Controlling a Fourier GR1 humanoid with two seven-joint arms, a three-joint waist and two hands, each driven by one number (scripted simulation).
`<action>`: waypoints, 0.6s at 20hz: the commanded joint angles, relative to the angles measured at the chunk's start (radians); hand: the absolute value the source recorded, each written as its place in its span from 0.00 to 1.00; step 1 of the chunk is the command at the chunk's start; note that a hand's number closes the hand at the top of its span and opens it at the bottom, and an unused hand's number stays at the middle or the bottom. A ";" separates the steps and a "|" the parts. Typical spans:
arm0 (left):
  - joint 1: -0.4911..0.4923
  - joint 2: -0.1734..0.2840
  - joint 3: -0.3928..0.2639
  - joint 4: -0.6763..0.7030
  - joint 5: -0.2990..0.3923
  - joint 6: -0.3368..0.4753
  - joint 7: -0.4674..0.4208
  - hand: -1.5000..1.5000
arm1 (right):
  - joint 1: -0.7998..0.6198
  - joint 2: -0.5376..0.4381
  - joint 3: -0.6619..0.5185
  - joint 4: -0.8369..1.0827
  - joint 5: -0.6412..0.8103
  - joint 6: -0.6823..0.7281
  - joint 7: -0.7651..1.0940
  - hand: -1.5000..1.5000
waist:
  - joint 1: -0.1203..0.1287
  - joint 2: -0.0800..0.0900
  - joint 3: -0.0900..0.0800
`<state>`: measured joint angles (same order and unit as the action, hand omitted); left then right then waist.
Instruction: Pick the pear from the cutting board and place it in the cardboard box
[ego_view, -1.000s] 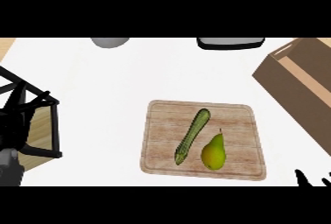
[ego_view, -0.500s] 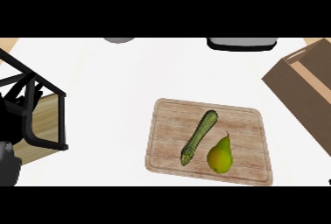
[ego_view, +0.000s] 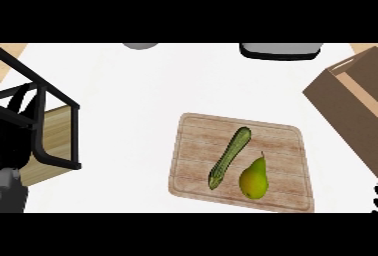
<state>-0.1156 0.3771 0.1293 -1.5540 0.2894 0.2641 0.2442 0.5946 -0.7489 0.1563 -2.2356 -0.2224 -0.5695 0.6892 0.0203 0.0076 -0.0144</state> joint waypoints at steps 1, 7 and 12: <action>-0.043 -0.092 -0.134 -0.075 -0.004 -0.056 -0.043 0.50 | -0.073 -0.034 -0.007 -0.074 0.002 -0.025 0.134 0.00 | -0.012 -0.004 0.011; -0.019 -0.118 -0.155 -0.056 -0.037 -0.061 -0.069 0.50 | -0.175 -0.080 0.034 -0.042 0.026 -0.034 0.312 0.00 | -0.012 0.002 0.012; 0.016 -0.105 -0.143 -0.118 -0.033 -0.078 -0.063 0.50 | -0.270 -0.052 0.055 -0.032 0.042 -0.066 0.403 0.00 | -0.006 0.000 0.012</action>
<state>-0.0297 0.3444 0.1186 -1.6384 0.2644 0.2300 0.1923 0.4019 -0.8095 0.1978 -2.2811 -0.1889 -0.5934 0.9807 0.0335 -0.0006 -0.0062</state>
